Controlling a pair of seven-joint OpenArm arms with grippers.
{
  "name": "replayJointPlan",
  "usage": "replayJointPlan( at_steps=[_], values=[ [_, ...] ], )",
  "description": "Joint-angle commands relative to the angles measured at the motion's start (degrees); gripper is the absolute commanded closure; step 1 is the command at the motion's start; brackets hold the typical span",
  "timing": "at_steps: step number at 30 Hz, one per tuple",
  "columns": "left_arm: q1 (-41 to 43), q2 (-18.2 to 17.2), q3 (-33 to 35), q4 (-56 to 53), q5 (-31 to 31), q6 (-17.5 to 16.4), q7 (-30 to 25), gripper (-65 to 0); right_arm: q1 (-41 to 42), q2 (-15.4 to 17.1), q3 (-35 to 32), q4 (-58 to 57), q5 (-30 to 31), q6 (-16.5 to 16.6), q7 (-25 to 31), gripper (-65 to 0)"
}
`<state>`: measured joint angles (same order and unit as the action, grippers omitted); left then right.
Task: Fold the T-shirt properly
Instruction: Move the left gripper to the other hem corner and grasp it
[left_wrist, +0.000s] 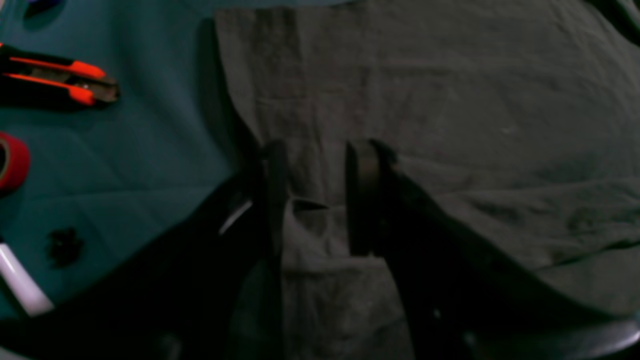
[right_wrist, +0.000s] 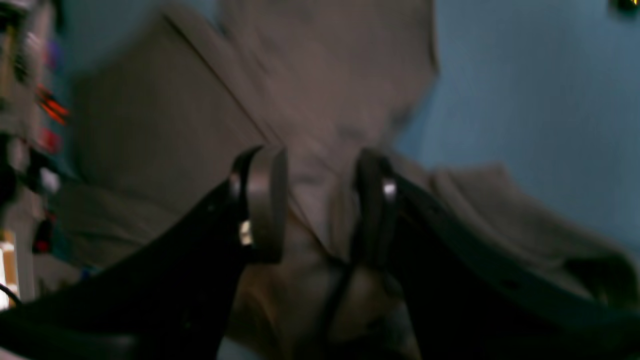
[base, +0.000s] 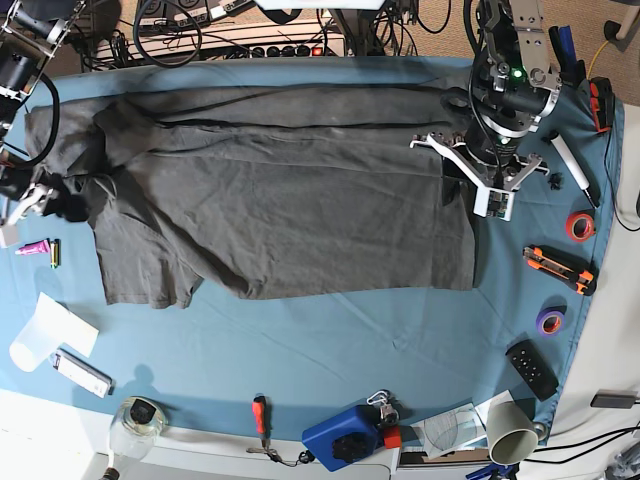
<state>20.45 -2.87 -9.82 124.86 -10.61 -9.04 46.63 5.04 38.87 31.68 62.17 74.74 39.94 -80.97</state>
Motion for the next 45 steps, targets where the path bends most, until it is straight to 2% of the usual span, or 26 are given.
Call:
replayJointPlan(
  at_steps=[1, 6, 10, 13, 17, 22, 24, 27, 28, 30, 33, 35, 38, 42, 45],
  values=[
    [-0.2, -0.1, 0.0, 1.0, -0.8, 0.0, -1.3, -20.4, 1.2, 2.0, 1.6, 0.8, 1.3, 0.1, 1.0, -24.4],
    [-0.7, 0.0, 0.0, 1.0, 0.5, 0.0, -3.4, -21.1, 4.2, 2.0, 7.4, 0.8, -0.3, 0.1, 1.0, -24.4],
    [-3.3, 0.0, 0.0, 0.7, 3.6, 0.0, -4.0, -30.8, 7.9, 2.1, 8.1, 0.8, -4.3, 0.1, 1.0, -24.3],
    [-6.5, 0.0, 0.0, -1.7, 4.0, 0.0, -4.2, -31.0, 10.3, 2.1, 7.6, 0.8, -9.7, 0.1, 3.9, -24.3],
    [-12.9, 0.0, 0.0, -10.7, 4.0, 0.0, -3.9, -31.0, 13.1, 2.1, 6.1, 0.8, -16.4, 0.1, 6.8, -24.3],
    [-22.0, 0.0, 0.0, -19.5, 4.6, 0.2, 2.5, -31.0, 13.6, 1.9, 5.3, 0.8, -19.2, 0.1, 9.1, -24.3],
    [-24.9, 0.0, 0.0, -21.4, 4.7, 0.4, 3.5, -30.9, 13.5, 1.9, 5.3, 0.8, -20.2, 0.1, 9.6, -24.3],
    [-28.9, 0.0, 0.0, -26.0, 7.3, 3.2, 3.5, -30.5, 13.5, 1.9, 5.3, 0.8, -22.1, 0.1, 10.6, -24.3],
    [-30.4, 0.0, 0.0, -28.4, 8.5, 4.1, 3.6, -28.6, 13.5, 1.9, 5.3, 0.8, -22.6, 0.1, 11.1, -24.3],
    [-33.6, 0.0, 0.0, -33.5, 9.9, 4.0, 5.1, -25.0, 13.5, 1.9, 5.3, 0.8, -23.2, 0.1, 11.8, -24.3],
    [-38.4, 0.0, 0.0, -39.9, 11.1, 3.9, 10.2, -24.7, 13.5, 1.9, 5.3, 0.8, -23.2, 0.1, 13.0, -24.3],
    [-41.0, 0.0, 0.0, -42.7, 12.1, 3.3, 11.6, -24.7, 13.5, 1.9, 5.3, 0.8, -23.2, 0.1, 13.6, -24.3],
    [-43.4, 0.0, 0.0, -45.1, 12.4, 3.2, 13.5, -24.7, 13.5, 1.7, 5.3, 0.8, -24.3, 0.1, 13.9, -24.3],
    [-44.2, 0.0, 0.0, -45.8, 12.1, 3.2, 18.2, -24.7, 13.5, 1.1, 5.3, 0.7, -31.0, 0.1, 18.5, -24.3],
    [-43.8, 0.0, 0.0, -46.1, 11.5, 3.2, 19.0, -24.7, 13.5, 0.3, 4.7, 0.7, -32.6, -0.9, 19.5, -24.3]
  ],
)
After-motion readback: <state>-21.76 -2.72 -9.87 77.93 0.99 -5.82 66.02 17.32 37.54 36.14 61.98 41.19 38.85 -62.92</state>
